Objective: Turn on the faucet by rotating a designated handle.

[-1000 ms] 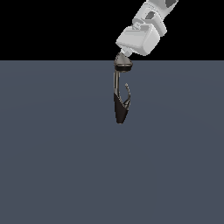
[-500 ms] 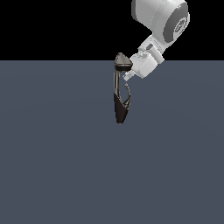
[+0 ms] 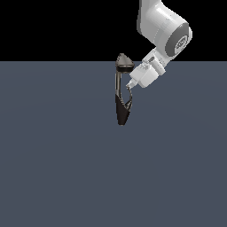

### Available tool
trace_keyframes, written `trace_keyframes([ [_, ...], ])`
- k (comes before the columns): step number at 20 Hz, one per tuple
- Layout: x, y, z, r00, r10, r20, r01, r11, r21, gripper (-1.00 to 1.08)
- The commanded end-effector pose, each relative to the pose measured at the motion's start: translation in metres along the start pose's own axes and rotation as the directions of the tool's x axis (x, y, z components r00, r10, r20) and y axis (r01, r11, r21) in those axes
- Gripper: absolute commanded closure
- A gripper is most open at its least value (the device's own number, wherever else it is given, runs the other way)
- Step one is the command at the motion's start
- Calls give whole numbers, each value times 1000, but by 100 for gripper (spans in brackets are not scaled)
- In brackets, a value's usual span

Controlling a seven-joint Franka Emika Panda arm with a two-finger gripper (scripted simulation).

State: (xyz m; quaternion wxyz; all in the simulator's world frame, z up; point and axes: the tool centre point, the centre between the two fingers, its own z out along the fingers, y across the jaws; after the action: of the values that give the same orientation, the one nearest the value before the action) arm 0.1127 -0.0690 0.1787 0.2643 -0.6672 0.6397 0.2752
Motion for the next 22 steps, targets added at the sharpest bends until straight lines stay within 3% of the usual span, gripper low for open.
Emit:
trace_keyframes([
  [1,2,-1,1,1000,6,2,-6,1000,2,108],
  [22,-12,38,1,1000,6,2,-6,1000,2,108],
])
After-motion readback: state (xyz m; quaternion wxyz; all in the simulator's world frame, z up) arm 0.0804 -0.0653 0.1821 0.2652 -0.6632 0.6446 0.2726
